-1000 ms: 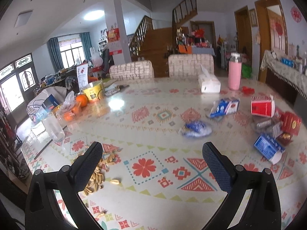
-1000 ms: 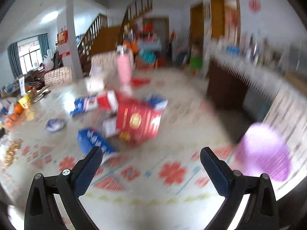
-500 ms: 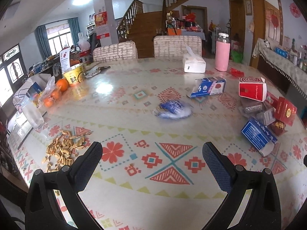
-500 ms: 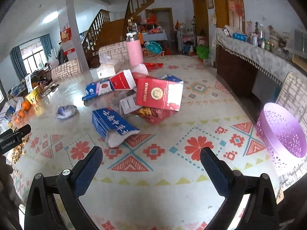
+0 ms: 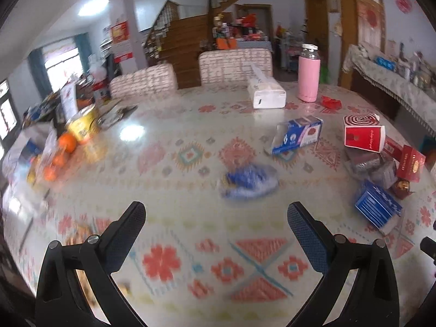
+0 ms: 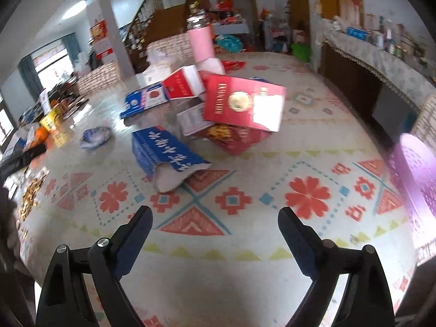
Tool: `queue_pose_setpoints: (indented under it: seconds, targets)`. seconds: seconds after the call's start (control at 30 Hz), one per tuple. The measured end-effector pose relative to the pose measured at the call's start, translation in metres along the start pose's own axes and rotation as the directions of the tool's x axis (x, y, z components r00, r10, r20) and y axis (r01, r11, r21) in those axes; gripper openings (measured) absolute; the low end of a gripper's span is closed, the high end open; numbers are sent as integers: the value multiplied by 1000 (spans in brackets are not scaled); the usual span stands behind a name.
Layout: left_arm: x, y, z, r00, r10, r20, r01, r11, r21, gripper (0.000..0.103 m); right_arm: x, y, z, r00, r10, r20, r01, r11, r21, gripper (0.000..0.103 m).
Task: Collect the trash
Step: 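Grasp the blue plastic bag with the left gripper while the right grasps the blue-white box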
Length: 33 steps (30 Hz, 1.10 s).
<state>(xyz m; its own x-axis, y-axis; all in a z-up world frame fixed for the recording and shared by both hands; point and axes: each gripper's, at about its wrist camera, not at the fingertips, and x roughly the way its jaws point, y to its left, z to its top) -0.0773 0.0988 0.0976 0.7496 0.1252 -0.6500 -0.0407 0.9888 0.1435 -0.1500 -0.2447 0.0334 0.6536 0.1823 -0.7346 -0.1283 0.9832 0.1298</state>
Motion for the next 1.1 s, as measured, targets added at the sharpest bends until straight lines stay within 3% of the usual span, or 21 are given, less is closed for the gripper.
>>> queue_pose_setpoints:
  seconds: [0.13, 0.2, 0.37, 0.57, 0.73, 0.8, 0.87, 0.93, 1.0, 1.03, 1.1]
  targets:
    - [37, -1, 22, 999, -26, -40, 29, 996, 87, 103, 14, 12, 14, 998, 55, -29, -57, 997, -51, 96]
    - [56, -3, 28, 993, -84, -88, 94, 990, 110, 103, 21, 20, 24, 997, 73, -38, -76, 993, -86, 96]
    - [103, -13, 38, 959, -204, -196, 235, 961, 146, 103, 46, 33, 45, 992, 108, -66, -116, 985, -126, 96]
    - [139, -23, 41, 932, -244, -269, 295, 940, 171, 103, 81, 37, 66, 987, 127, -102, -139, 984, -115, 96]
    - [151, -31, 32, 887, -308, -343, 379, 911, 162, 103, 96, 44, 69, 983, 134, -126, -149, 982, -113, 95]
    - [148, -33, 27, 878, -319, -357, 391, 908, 149, 102, 99, 47, 68, 981, 137, -136, -152, 982, -112, 89]
    - [142, -36, 25, 883, -316, -346, 387, 908, 158, 91, 101, 50, 66, 979, 143, -145, -159, 982, -107, 80]
    - [136, -40, 21, 889, -293, -351, 370, 912, 175, 56, 102, 50, 65, 977, 152, -149, -167, 981, -99, 73]
    - [131, -44, 19, 898, -272, -347, 351, 917, 188, 51, 103, 51, 63, 975, 162, -152, -177, 980, -88, 68]
    - [127, -45, 17, 898, -277, -343, 354, 917, 186, 45, 103, 52, 62, 973, 169, -156, -184, 979, -86, 61]
    - [120, -46, 16, 894, -295, -339, 367, 914, 173, 34, 98, 53, 60, 973, 173, -154, -188, 979, -85, 58]
